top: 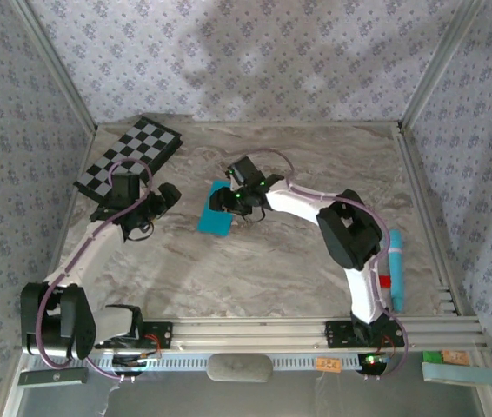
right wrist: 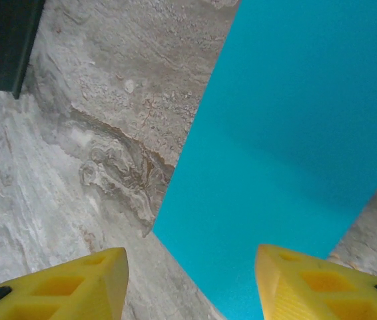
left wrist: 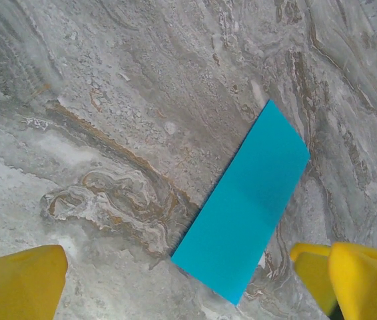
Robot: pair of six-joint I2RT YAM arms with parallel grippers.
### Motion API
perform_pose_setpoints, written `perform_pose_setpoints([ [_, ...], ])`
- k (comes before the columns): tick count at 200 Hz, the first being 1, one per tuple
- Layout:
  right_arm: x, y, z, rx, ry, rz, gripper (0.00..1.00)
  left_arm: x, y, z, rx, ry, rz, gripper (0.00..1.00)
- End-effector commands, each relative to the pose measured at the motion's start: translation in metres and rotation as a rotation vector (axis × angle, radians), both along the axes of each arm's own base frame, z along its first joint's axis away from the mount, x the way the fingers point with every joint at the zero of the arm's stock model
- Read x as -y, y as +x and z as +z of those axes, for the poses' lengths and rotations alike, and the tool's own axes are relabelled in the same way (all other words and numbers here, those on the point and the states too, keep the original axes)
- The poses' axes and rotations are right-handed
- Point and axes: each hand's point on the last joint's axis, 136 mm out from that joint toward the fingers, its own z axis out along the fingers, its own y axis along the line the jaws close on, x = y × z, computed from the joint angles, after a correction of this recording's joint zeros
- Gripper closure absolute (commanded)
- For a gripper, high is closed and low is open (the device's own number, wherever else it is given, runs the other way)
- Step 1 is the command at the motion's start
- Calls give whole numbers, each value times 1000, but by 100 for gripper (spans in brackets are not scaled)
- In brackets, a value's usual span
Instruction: Fold a paper plane with a square sheet of paper (pick it up from the middle)
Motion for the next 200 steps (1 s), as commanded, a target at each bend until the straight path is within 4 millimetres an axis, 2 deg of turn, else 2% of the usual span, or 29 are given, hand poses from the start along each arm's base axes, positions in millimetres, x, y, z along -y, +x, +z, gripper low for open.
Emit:
perform_pose_setpoints([
  [1,-3,-8,-18,-59,-56,42,46,6,4,10,37,-43,-18,0],
  [34,0,-10,-42,-108,-125,60,47,8,5,4,22,-51,-25,0],
  [65,15,-14,-61,-139,-196,87,47,10,5,0,14,-61,-37,0],
  [101,50,-30,-77,-189,-283,120,47,14,6,-1,12,-74,-59,0],
  [137,93,-57,-78,-213,-327,207,47,25,6,-4,2,-111,-116,0],
  [152,107,-60,-73,-201,-328,220,47,32,6,-5,2,-137,-144,0],
  [166,114,-52,-58,-183,-299,149,47,38,7,-7,-2,-155,-165,0],
  [187,97,-35,-20,-99,-141,43,47,52,8,-11,-14,-180,-205,0],
  [200,96,-27,-8,-66,-115,-32,47,63,8,-15,-31,-188,-237,0],
])
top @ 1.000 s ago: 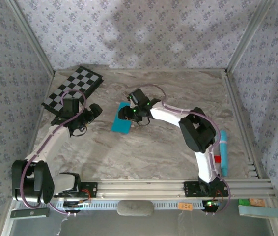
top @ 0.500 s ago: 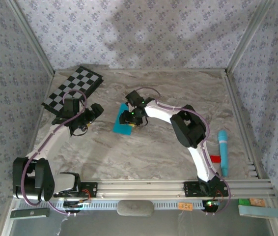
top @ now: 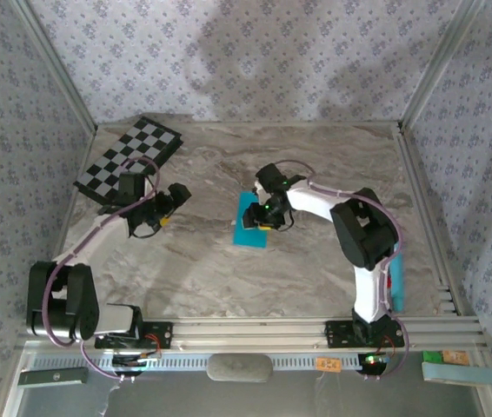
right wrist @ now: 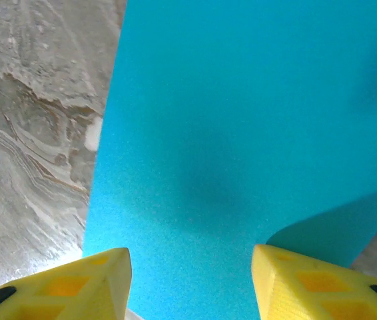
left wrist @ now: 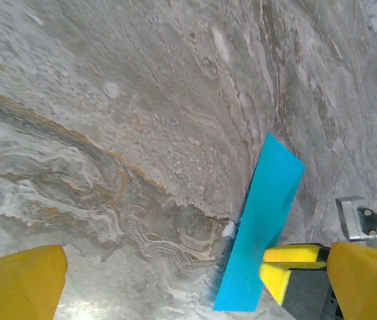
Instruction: Fold a paper plane with a square sheet of paper (pick it up from the middle)
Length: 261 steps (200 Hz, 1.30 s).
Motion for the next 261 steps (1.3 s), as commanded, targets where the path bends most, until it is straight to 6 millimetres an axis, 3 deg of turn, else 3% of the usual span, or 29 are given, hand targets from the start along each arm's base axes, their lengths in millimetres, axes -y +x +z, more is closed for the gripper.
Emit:
perform_pose_setpoints([
  [1,-10,14,37,85,88,-117,47,25,2,2,9,-50,-86,0],
  [26,1,27,41,107,106,-270,48,51,-1,-2,-13,-69,-159,1],
  [35,9,21,29,84,97,-301,48,61,-2,-3,-15,-76,-188,2],
  [103,17,20,14,49,72,-330,51,112,-10,-15,-61,-103,-330,8],
  [145,17,21,7,36,73,-332,51,129,-14,-25,-93,-115,-368,12],
  [194,20,15,-9,-4,74,-336,51,136,-18,-40,-126,-105,-377,21],
  [261,37,-3,-42,-77,22,-347,52,144,-27,-64,-174,-77,-399,48],
])
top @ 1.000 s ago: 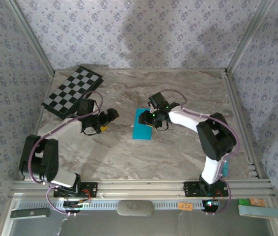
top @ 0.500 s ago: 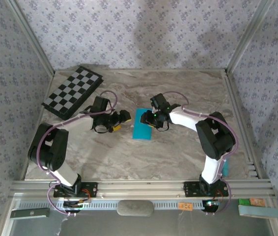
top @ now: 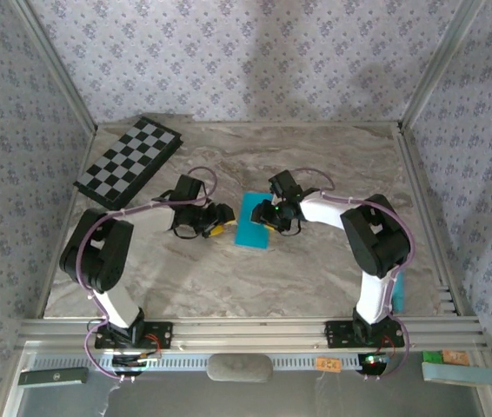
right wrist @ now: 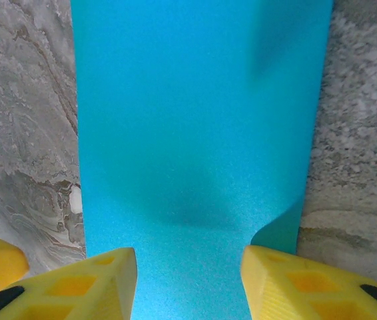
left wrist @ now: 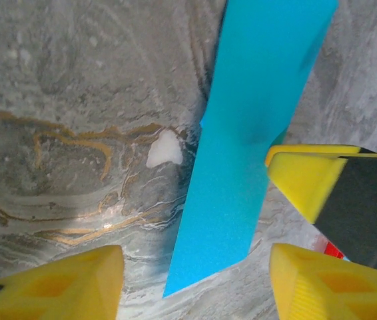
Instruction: Fold a paper plane with a square sheet of paper (pick it up from the middle)
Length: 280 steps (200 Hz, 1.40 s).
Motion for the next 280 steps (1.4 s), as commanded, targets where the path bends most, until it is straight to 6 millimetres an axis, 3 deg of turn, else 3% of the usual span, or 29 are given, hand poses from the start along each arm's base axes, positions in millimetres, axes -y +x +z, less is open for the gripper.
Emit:
perform_pose_setpoints([
  [1,18,-21,-34,-103,-58,-21,52,7,2,-2,12,-5,-19,49],
  [42,25,-27,-41,-120,-75,-24,53,15,0,-8,7,0,-42,63],
  [96,26,-28,-44,-124,-79,-26,53,20,-8,-20,-18,33,-73,70],
  [162,24,-29,-46,-128,-72,-19,53,32,-10,-19,-29,-3,-136,71],
  [212,25,-30,-47,-132,-73,-17,54,45,-4,0,8,-72,-187,72],
  [241,26,-30,-47,-134,-74,-17,54,43,-2,-1,11,-46,-186,71],
  [280,28,-31,-47,-134,-79,-21,54,23,0,-16,-10,68,-146,70],
])
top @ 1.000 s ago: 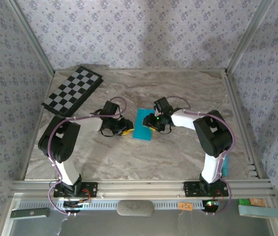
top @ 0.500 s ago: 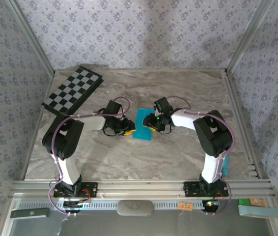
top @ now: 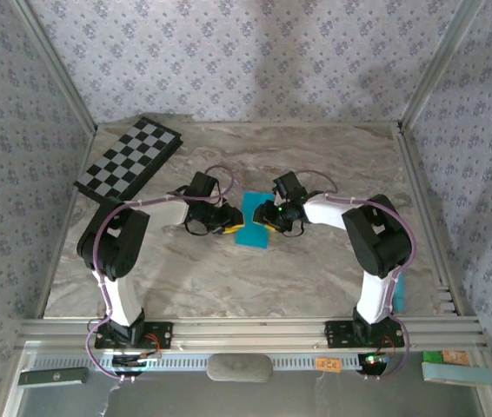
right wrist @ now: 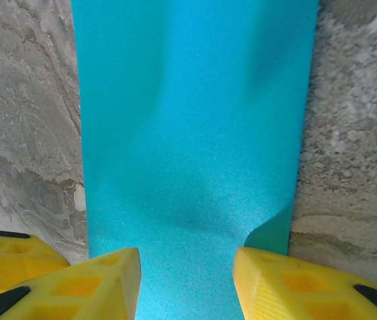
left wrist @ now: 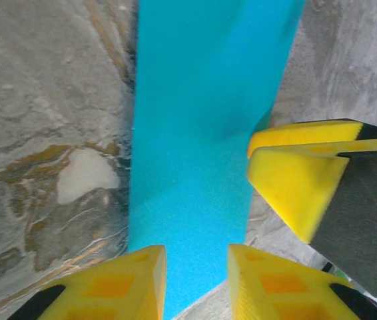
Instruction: Fold a paper plane with a square sheet of paper (pick it up from the middle)
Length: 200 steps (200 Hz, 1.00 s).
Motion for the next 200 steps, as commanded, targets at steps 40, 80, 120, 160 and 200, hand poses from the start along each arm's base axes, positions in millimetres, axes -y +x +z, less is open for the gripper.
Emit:
perform_pose_setpoints([
  [40,26,-30,-46,-137,-125,-20,54,-8,-7,-19,-40,81,-29,70],
  [80,26,-31,-46,-139,-127,-19,54,3,-11,-18,-57,28,-53,72],
  [120,27,-31,-47,-142,-130,-20,54,16,-6,2,-26,-71,-60,75],
  [160,27,-31,-46,-139,-130,-18,54,16,-1,-2,-30,-67,-53,75],
  [200,28,-31,-47,-139,-130,-18,54,12,8,-10,-49,-61,-27,76],
])
